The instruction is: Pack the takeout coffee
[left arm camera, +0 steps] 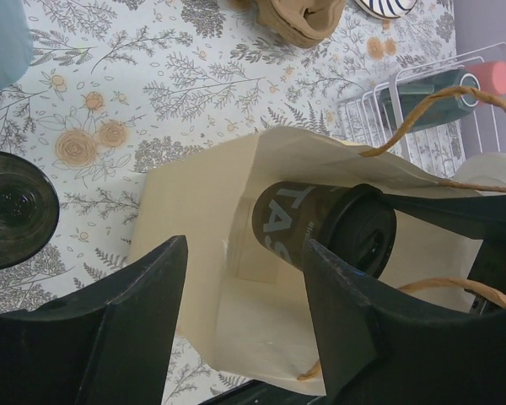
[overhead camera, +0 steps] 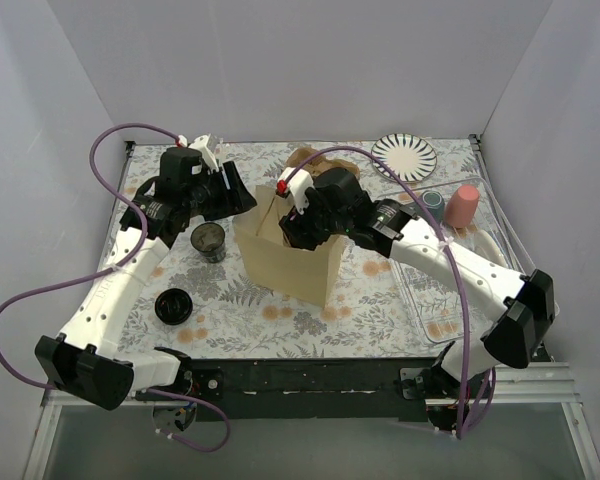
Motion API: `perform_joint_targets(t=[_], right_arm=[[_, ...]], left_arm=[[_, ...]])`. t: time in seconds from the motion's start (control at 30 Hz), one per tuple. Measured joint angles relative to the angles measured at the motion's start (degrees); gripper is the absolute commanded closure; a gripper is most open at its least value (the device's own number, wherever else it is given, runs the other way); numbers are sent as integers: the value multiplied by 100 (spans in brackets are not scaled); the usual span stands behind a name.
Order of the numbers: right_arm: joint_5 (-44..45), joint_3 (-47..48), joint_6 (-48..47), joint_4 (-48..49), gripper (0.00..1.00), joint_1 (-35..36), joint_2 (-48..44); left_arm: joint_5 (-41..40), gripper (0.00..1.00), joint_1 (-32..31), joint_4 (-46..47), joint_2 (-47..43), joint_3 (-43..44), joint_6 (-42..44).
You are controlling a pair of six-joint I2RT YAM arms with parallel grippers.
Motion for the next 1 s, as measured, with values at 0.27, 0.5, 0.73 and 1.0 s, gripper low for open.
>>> perform_joint_targets(t=[0.27, 0.5, 0.73, 1.0], right_arm=[[50, 348, -127, -151, 43, 0, 332], [44, -15, -125, -295, 42, 2, 111], [20, -212, -236, -509, 42, 2, -308], [2, -136, -387, -793, 43, 0, -380]], left_arm=[[-129, 51, 0, -72, -37, -114, -70], [-114, 43, 0, -264, -284, -396, -179], [-114, 39, 0, -378, -385, -291, -212], [-122, 37, 0, -476, -297, 37, -212]])
